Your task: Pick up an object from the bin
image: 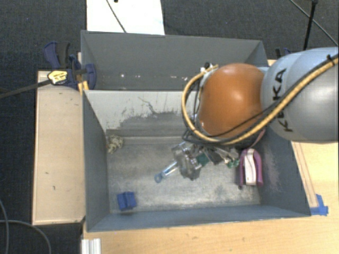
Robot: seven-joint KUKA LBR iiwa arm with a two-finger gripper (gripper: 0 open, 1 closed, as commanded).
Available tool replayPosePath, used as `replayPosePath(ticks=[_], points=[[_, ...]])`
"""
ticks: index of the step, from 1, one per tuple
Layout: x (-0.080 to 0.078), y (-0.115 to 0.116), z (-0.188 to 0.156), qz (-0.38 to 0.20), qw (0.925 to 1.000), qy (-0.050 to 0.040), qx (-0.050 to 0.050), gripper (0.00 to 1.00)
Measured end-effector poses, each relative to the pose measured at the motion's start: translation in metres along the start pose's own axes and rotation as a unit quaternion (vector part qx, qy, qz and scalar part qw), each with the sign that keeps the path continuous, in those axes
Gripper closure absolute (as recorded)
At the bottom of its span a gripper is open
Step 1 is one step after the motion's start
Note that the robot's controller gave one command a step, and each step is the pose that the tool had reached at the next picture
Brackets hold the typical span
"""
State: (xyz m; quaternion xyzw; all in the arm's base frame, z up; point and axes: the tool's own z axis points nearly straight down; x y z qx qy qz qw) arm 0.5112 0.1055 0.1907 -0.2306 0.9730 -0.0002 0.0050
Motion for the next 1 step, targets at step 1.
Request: replayPosePath(ticks=[1], points=[[-0.0095,-0.0103,-0.0894,0.024,0.9997,-0.0012,0.000,1.00]])
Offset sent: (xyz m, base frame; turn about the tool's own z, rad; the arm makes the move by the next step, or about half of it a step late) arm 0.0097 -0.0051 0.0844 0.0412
